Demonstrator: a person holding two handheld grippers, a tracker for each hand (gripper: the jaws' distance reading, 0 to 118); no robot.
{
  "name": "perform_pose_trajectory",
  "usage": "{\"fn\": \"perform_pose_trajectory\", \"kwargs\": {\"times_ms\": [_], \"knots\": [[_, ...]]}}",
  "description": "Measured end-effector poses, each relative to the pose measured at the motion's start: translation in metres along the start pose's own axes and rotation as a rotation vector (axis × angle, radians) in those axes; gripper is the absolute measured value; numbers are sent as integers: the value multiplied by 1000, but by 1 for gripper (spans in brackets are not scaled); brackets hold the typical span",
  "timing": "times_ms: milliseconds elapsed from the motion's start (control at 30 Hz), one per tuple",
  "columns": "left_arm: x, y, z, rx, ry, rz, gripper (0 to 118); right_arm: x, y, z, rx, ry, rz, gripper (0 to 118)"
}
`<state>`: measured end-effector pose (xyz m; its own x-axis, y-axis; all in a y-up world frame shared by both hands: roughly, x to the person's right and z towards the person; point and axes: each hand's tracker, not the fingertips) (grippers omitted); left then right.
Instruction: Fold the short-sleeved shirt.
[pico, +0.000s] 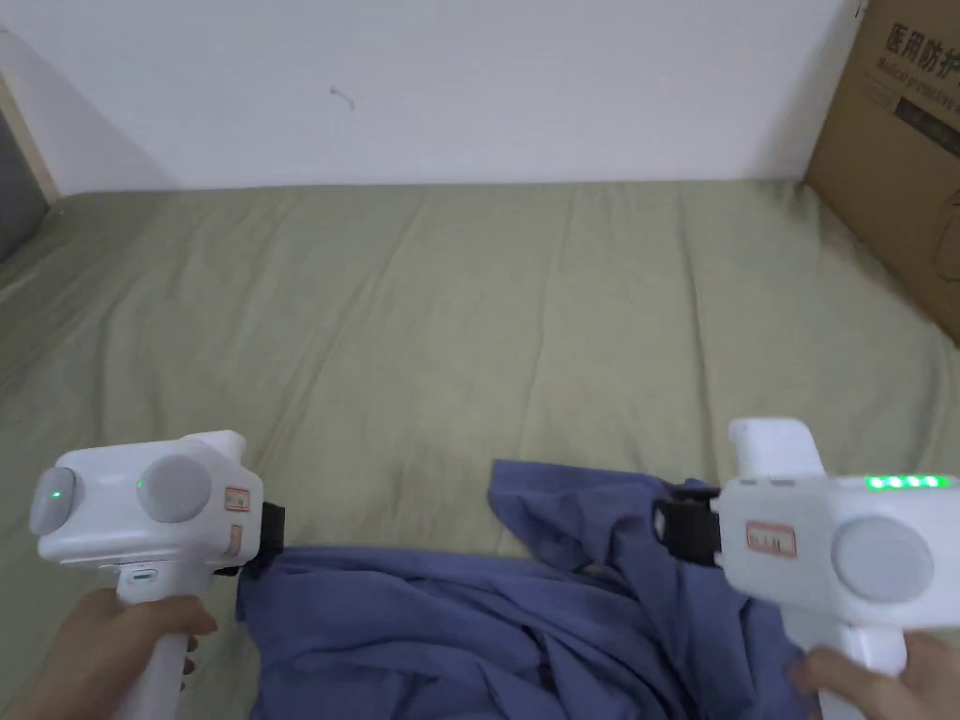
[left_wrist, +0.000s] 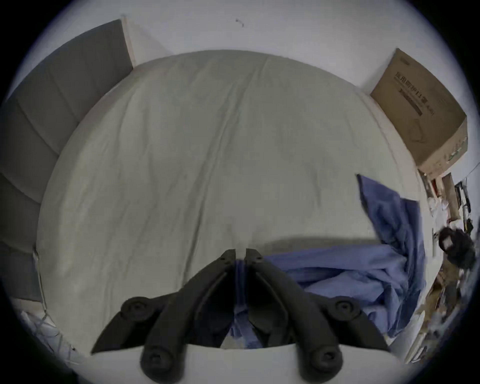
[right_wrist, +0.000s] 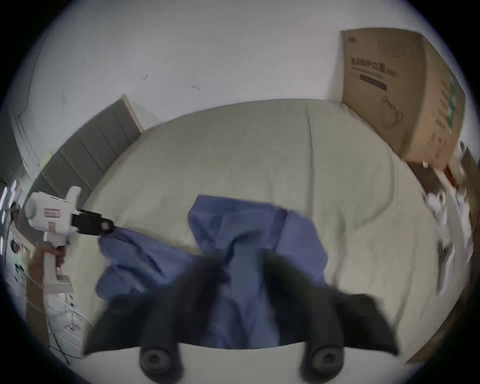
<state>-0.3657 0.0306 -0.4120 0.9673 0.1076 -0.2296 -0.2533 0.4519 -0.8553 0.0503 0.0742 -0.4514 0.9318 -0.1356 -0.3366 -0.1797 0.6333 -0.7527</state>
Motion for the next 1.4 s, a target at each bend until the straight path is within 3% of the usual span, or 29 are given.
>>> {"fn": "perform_pose_trajectory", "kwargs": {"times_ms": [33,67,133,233,467,533,567,633,667,700,733,767,933,1033,1400], "knots": [[0,1,4,10,-24,16,6,4,15,-9,-41,-20,40,80],[0,2,7,13,-26,24,6,5,26,-22,-63,-78,97,94],[4,2,14,26,-22,19,6,12,50,-48,-128,-148,157,93],[7,2,16,30,-13,-1,6,31,80,-97,-262,-138,128,93],[5,4,5,12,-4,-10,6,51,55,-175,-508,-180,186,92],[6,3,3,12,8,-30,6,57,58,-173,-475,-135,110,86],[5,3,3,9,8,-29,6,57,65,-170,-480,-132,111,76],[3,4,3,13,4,-18,6,56,70,-165,-468,-117,132,37],[2,4,6,19,0,3,6,57,72,-163,-460,-122,141,37],[1,4,7,20,-8,15,6,57,78,-162,-450,-125,148,29],[0,5,9,21,-12,24,6,57,79,-160,-428,-144,150,11],[-1,6,11,20,-11,28,6,60,80,-157,-423,-144,137,7],[-5,10,41,55,14,-11,6,68,90,-123,-364,-87,63,7],[-11,18,70,118,27,-9,6,75,109,-91,-293,-108,56,5],[-3,49,222,390,132,-49,6,87,168,113,44,-143,-13,5]]}}
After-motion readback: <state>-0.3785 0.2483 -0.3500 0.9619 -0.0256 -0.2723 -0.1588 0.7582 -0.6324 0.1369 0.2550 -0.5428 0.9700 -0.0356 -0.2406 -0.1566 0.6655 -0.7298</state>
